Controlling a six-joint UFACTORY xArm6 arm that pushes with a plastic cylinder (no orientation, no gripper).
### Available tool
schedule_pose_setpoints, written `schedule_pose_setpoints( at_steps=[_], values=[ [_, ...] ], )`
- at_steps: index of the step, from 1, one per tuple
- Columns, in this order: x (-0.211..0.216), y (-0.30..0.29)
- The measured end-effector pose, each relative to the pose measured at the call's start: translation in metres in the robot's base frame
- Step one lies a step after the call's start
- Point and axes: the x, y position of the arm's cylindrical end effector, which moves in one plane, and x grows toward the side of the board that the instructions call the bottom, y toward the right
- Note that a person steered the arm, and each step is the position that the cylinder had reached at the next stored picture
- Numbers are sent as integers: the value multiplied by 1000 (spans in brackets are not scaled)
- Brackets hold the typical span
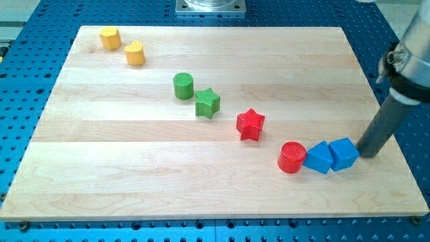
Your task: Separate the blue blocks from the red circle
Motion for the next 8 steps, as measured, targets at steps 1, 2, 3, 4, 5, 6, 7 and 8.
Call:
schedule_pose_setpoints(
  at_steps=[1,2,3,4,5,6,7,8],
  values=[
    [-19,-68],
    [2,-92],
    [25,-81],
    [17,-98],
    [16,-123],
    [48,-133],
    [53,-109],
    [57,-84]
  ],
)
